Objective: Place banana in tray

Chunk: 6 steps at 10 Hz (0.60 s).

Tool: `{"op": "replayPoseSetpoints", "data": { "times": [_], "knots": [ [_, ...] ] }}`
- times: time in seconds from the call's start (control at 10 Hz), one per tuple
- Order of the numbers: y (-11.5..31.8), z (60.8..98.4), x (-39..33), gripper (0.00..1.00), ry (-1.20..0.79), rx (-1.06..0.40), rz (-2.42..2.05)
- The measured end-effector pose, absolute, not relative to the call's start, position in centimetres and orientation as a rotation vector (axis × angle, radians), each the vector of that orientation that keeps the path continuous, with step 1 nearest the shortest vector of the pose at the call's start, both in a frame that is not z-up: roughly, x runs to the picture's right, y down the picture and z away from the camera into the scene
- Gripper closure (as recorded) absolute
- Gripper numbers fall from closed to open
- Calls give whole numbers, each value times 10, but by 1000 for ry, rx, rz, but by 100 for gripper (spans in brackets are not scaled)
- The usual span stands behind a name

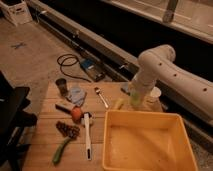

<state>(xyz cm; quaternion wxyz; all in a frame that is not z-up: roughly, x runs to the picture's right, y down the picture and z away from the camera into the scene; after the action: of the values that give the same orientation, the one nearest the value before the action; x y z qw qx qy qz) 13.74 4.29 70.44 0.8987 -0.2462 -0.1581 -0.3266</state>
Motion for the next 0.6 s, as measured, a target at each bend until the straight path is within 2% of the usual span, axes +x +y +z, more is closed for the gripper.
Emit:
{"op": "replayPoseSetpoints", "data": {
  "times": [0.1,0.6],
  "knots": [
    [43,706,122,35,-341,-503,-704],
    [42,704,132,35,-317,-493,-717]
  ]
}}
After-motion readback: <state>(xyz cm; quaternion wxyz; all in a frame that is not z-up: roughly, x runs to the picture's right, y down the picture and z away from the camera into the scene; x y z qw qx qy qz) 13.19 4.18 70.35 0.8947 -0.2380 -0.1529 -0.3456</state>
